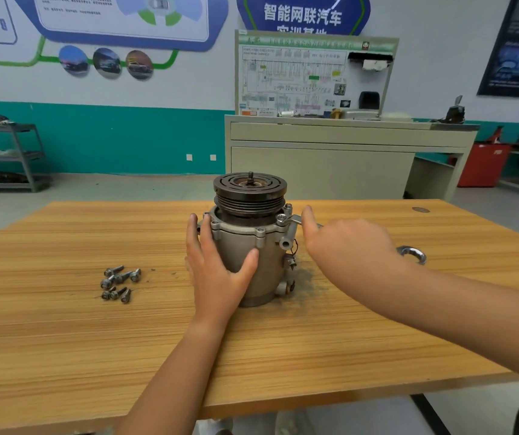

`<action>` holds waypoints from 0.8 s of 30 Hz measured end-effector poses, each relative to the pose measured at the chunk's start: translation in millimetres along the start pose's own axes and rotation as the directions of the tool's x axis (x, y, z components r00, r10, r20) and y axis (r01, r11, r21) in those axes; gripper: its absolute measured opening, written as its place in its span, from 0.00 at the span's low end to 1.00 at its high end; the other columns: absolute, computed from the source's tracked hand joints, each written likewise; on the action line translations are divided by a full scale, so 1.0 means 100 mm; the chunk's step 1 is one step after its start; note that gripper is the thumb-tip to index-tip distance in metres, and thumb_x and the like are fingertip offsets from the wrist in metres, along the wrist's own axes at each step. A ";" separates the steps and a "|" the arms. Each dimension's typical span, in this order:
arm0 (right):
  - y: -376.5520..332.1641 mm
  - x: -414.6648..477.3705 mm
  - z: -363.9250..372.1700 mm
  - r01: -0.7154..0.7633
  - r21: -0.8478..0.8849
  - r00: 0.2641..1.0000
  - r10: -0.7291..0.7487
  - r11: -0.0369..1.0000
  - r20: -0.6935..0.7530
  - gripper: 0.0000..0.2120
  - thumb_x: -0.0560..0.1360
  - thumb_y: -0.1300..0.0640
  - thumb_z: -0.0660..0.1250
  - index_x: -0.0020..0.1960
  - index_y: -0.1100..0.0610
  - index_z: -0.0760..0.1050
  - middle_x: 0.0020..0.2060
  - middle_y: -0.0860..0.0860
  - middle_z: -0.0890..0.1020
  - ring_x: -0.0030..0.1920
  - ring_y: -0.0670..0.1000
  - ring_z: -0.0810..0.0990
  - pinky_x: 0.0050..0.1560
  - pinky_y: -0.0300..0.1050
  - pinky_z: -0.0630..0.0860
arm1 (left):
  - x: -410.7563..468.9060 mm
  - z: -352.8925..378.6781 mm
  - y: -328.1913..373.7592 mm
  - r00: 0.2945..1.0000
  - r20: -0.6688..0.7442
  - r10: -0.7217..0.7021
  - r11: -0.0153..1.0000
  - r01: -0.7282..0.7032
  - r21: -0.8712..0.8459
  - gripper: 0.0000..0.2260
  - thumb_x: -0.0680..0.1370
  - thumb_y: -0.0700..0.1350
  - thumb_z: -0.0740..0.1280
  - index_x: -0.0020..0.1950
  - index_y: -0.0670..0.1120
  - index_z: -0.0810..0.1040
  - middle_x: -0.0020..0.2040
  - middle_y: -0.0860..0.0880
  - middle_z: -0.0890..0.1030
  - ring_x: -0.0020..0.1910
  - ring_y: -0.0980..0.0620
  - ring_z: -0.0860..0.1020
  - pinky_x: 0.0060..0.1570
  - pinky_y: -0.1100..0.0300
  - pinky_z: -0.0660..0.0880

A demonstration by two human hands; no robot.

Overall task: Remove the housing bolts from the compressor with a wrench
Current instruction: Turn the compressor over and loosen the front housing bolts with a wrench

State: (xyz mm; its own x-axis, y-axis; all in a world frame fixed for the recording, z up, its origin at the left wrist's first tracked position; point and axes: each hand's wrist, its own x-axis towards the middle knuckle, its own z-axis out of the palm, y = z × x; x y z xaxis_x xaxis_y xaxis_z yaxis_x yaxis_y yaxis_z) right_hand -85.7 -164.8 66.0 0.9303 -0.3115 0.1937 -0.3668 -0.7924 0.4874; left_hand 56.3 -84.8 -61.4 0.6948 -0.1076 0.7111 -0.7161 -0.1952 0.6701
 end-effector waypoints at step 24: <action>0.42 0.23 0.37 0.185 -0.089 0.960 -0.199 0.979 -0.195 0.25 0.77 0.65 0.53 0.72 0.61 0.52 0.33 0.50 0.67 0.26 0.49 0.60 0.24 0.43 0.55 | -0.05 0.08 0.07 0.943 0.037 0.331 0.918 -0.331 0.219 0.38 0.61 0.42 0.80 0.66 0.51 0.66 0.72 0.46 0.57 0.71 0.39 0.53 0.55 0.22 0.54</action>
State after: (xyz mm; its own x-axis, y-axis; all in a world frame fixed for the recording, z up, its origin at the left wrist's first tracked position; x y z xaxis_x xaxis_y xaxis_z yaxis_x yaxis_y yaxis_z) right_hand -80.1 -224.8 59.7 0.9661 -0.0390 0.2553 -0.1873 -0.7867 0.5882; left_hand 48.3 -93.5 -61.5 0.4206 -0.2023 0.8844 -0.8725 -0.3575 0.3331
